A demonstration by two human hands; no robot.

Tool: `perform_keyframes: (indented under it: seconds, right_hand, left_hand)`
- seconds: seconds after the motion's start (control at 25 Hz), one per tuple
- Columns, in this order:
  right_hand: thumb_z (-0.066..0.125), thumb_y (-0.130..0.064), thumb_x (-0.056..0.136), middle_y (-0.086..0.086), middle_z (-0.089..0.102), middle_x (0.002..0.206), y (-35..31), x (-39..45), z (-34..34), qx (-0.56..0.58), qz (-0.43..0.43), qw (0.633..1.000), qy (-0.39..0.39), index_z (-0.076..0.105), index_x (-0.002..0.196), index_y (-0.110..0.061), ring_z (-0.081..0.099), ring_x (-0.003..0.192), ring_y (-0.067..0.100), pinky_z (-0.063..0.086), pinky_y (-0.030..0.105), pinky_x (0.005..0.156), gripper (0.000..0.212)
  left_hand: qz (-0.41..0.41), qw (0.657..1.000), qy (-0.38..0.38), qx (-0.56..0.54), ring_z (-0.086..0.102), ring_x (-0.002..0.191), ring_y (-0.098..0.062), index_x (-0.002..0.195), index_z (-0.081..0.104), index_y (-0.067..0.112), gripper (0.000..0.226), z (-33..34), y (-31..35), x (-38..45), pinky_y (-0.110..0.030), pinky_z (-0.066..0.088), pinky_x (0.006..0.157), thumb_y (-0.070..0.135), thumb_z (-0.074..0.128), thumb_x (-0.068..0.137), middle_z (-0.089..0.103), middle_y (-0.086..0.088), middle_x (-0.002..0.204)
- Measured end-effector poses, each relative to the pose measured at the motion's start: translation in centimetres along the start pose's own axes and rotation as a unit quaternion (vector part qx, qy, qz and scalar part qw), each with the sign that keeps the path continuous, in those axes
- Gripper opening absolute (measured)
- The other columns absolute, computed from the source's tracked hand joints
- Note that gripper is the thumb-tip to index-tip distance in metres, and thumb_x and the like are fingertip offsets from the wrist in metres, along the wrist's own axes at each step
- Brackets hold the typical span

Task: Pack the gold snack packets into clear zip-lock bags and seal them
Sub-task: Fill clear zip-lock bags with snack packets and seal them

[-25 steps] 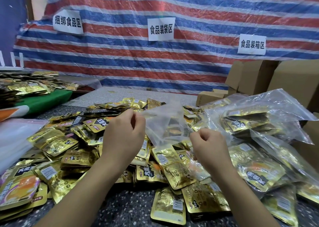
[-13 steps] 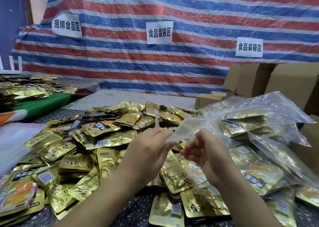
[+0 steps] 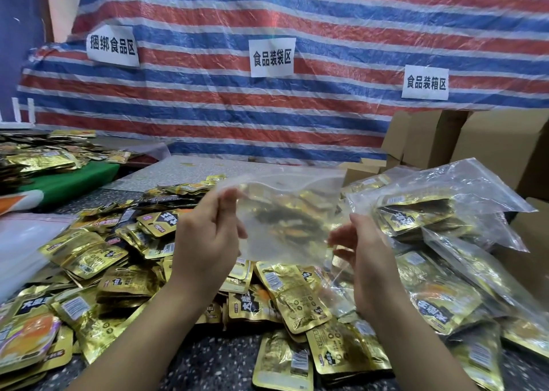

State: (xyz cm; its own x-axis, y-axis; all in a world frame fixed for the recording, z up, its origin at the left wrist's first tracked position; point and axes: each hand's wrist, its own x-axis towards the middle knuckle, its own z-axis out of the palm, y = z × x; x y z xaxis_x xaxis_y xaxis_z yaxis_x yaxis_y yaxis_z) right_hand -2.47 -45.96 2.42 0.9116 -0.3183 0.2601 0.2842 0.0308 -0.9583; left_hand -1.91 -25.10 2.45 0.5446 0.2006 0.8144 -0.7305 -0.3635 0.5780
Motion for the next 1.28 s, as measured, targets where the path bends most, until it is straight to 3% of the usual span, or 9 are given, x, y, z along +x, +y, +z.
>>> perform_keyframes:
  seconds: [0.2, 0.44, 0.56, 0.64, 0.72, 0.88, 1.04, 1.2, 1.28]
  right_hand:
    - [0.044, -0.049, 0.098, 0.005, 0.073, 0.099, 0.9, 0.0, 0.7, -0.037, -0.056, 0.99, -0.121, 0.063, 0.11, -0.016, 0.068, 0.096, 0.021, 0.052, 0.039, 0.086, 0.04]
    - [0.02, -0.048, 0.101, 0.028, 0.065, 0.08, 1.3, 0.5, 0.4, 0.056, 0.079, 0.974, -0.205, 0.07, 0.086, -0.002, 0.061, 0.059, 0.031, 0.048, 0.033, 0.052, 0.07]
    - [0.04, -0.022, 0.103, 0.02, 0.07, 0.087, 0.8, 2.2, 0.8, -0.128, 0.119, 0.973, -0.15, 0.067, 0.091, -0.003, 0.067, 0.06, 0.023, 0.049, 0.032, 0.053, 0.035]
    - [0.05, -0.003, 0.099, 0.006, 0.063, 0.087, 0.0, 3.3, 1.7, -0.219, 0.106, 0.952, -0.188, 0.064, 0.108, -0.007, 0.062, 0.063, 0.012, 0.05, 0.018, 0.05, 0.017]
    - [0.051, -0.004, 0.1, 0.001, 0.061, 0.092, -0.4, 4.3, 3.1, -0.215, 0.141, 0.937, -0.235, 0.056, 0.133, -0.002, 0.058, 0.075, 0.011, 0.051, 0.012, 0.056, 0.033]
    - [0.05, -0.009, 0.101, 0.017, 0.052, 0.141, -0.4, 5.0, 5.4, -0.431, 0.056, 0.839, -0.327, 0.044, 0.145, -0.005, 0.053, 0.125, 0.032, 0.048, 0.017, 0.086, 0.044]
    - [0.062, -0.023, 0.092, 0.006, 0.056, 0.136, 1.8, 5.5, 6.0, -0.52, -0.004, 0.778, -0.353, 0.044, 0.143, -0.019, 0.056, 0.122, 0.025, 0.048, 0.039, 0.104, 0.055]
    - [0.056, -0.016, 0.093, -0.003, 0.064, 0.127, 4.2, 6.2, 5.0, -0.462, -0.069, 0.836, -0.288, 0.057, 0.132, -0.024, 0.059, 0.115, 0.008, 0.049, 0.029, 0.101, 0.04]
    - [0.058, -0.02, 0.097, -0.004, 0.068, 0.097, 4.4, 6.7, 4.4, -0.395, -0.084, 0.891, -0.206, 0.063, 0.105, -0.025, 0.065, 0.083, -0.001, 0.051, 0.015, 0.072, 0.011]
  left_hand:
    - [-0.148, 0.986, 0.016, -0.071, 0.056, 0.041, -0.016, 0.087, 0.065, 0.025, 0.039, -0.5, -0.1, 1.2, -0.045, 0.057, 0.051, 0.05, 0.039, 0.1, 0.056, -0.007, 0.05]
    - [-0.303, 0.935, -0.084, -0.164, 0.048, 0.032, -0.012, 0.09, 0.065, 0.011, 0.031, -1.1, -0.5, 2.6, -0.021, 0.035, 0.038, 0.035, 0.049, 0.1, 0.043, 0.004, 0.039]
    - [-0.344, 0.912, -0.107, -0.195, 0.036, 0.032, -0.007, 0.082, 0.069, 0.011, 0.027, -1.5, -0.6, 2.9, -0.021, 0.042, 0.039, 0.024, 0.054, 0.1, 0.041, 0.005, 0.042]
    - [-0.343, 0.911, -0.131, -0.187, 0.035, 0.034, -0.006, 0.088, 0.07, 0.008, 0.024, -1.4, -0.9, 2.7, -0.039, 0.05, 0.06, 0.022, 0.055, 0.1, 0.042, 0.005, 0.044]
    - [-0.327, 0.917, -0.15, -0.171, 0.039, 0.036, -0.008, 0.093, 0.07, 0.009, 0.024, -1.2, -1.1, 2.5, -0.052, 0.045, 0.071, 0.024, 0.054, 0.1, 0.046, 0.005, 0.046]
    - [-0.314, 0.929, -0.134, -0.147, 0.058, 0.045, -0.012, 0.081, 0.073, 0.02, 0.026, -0.8, -1.2, 2.2, -0.035, 0.051, 0.06, 0.029, 0.056, 0.098, 0.069, 0.001, 0.065]
    - [-0.322, 0.925, -0.122, -0.159, 0.066, 0.051, -0.013, 0.08, 0.073, 0.017, 0.022, -0.6, -1.1, 2.1, -0.021, 0.052, 0.047, 0.024, 0.06, 0.096, 0.072, -0.002, 0.066]
    - [-0.308, 0.926, -0.141, -0.168, 0.063, 0.049, -0.009, 0.08, 0.071, 0.012, 0.021, -0.7, -0.9, 2.0, -0.018, 0.049, 0.045, 0.023, 0.061, 0.094, 0.069, -0.002, 0.06]
    - [-0.303, 0.925, -0.149, -0.172, 0.062, 0.049, -0.009, 0.076, 0.07, 0.012, 0.022, -0.7, -0.8, 2.0, -0.017, 0.048, 0.046, 0.023, 0.062, 0.094, 0.068, -0.003, 0.059]
